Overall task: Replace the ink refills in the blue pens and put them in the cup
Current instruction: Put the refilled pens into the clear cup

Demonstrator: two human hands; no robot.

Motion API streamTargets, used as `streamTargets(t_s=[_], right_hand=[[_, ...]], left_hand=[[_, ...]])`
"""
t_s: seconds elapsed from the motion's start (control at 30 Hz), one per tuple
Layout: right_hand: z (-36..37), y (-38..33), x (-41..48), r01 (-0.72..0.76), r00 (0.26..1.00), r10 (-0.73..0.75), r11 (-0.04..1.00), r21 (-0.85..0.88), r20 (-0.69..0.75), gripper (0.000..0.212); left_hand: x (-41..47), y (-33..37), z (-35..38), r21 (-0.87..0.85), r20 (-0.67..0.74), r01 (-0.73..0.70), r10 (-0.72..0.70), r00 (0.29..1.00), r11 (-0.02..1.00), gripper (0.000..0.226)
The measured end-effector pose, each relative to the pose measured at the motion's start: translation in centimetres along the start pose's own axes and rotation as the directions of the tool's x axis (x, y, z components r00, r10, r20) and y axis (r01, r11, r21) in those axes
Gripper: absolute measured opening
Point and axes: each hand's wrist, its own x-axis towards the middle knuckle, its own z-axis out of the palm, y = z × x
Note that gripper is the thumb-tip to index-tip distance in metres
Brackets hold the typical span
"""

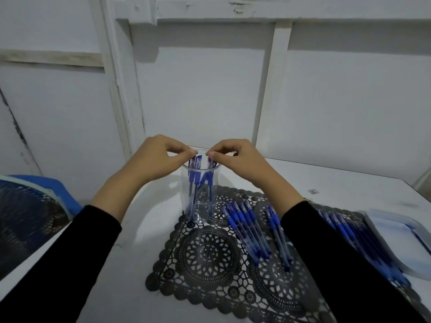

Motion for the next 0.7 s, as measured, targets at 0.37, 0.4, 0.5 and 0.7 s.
streamTargets(t_s=[0.37, 0.4, 0.5, 0.7], right_hand=[[-5.3, 3.1, -4.8, -0.111, 0.971, 0.126, 0.991, 0.08, -0.205, 0.012], [-6.0, 3.7, -5.4, -0.136, 0.965, 0.147, 0.989, 0.064, -0.218, 0.011], [-7.7, 5.3, -7.1, -0.224, 0.947, 0.209, 0.974, -0.038, -0.243, 0.013], [-8.4, 8.6, -9.4, -0.331, 0.94, 0.337, 0.864, -0.38, -0.051, 0.031]], left_hand=[[-3.7, 7.4, 5.8, -0.098, -0.252, -0.446, 0.411, 0.876, 0.89, 0.012], [-3.7, 7.9, 7.1, -0.132, -0.206, -0.451, 0.42, 0.884, 0.883, 0.012], [-3.3, 8.4, 10.8, -0.162, 0.041, -0.286, 0.296, 0.954, 0.944, 0.021], [-2.3, 5.7, 15.3, 0.151, 0.423, -0.027, -0.039, 0.905, 0.988, 0.05]])
